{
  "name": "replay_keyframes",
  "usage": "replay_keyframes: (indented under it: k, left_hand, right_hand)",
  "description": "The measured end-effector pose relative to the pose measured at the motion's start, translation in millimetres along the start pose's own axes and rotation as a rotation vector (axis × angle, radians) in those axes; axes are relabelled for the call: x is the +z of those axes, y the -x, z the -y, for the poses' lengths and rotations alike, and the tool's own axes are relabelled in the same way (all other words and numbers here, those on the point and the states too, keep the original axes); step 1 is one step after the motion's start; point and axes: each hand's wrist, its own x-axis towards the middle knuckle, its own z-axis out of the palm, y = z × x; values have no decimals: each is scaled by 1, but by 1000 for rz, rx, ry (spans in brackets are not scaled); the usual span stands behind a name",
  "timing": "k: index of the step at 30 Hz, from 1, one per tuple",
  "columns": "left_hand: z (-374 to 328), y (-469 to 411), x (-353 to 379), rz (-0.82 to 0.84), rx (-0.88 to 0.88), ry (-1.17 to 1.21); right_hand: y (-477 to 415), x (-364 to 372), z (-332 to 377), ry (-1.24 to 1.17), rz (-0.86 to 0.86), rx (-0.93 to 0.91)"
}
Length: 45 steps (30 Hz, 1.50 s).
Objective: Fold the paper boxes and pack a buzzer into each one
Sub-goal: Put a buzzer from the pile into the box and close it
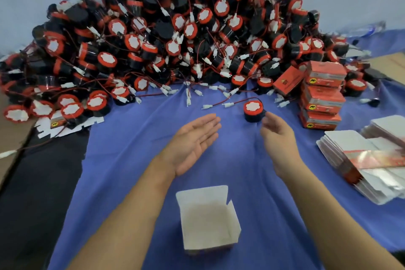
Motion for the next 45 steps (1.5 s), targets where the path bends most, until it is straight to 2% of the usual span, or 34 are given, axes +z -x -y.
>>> replay_keyframes:
  k: [2,5,8,11,16,19,22,24,27,32,35,38,42,45]
  left_hand:
    - [7,-40,15,41,-25,-199]
    - [17,-90,33,81,17,-431]
    - [25,-119,44,82,91,-501]
    - [34,-135,46,6,171,-602]
    - [35,-130,41,-50,224,-707]
    - [21,-109,37,-88,318,-733]
    - [-5,-73,32,-101,409,-720]
    - [-25,-40,28,-100,434,-665]
    - [-51,17,24,-83,437,-617]
    - [-71,113,24,-86,460,-733]
    - [-66,158,28,-122,465,-833]
    - [-49,189,34,-202,511,-956]
    - [-18,205,44,-354,594,-1188]
    - [1,205,49,-400,640,-1242]
  right_hand:
    - [-20,9,-2,91,-90,-16]
    - [-47,15,-7,195,-88,-61]
    - [-61,20,-17,305,-60,-118]
    - [-63,22,-32,445,-150,-192]
    - [-58,21,-32,357,-162,-201]
    - [-36,20,-21,305,-82,-243]
    - [-13,18,1,134,-73,-288]
    - [2,12,25,5,-67,-241]
    - [26,4,59,-70,124,-215]
    - [78,-1,99,-79,407,-306]
    - [106,-4,106,-8,517,-386]
    - [126,-6,101,151,468,-470]
    - [140,-8,87,328,476,-455]
    - [144,-10,77,459,472,-455]
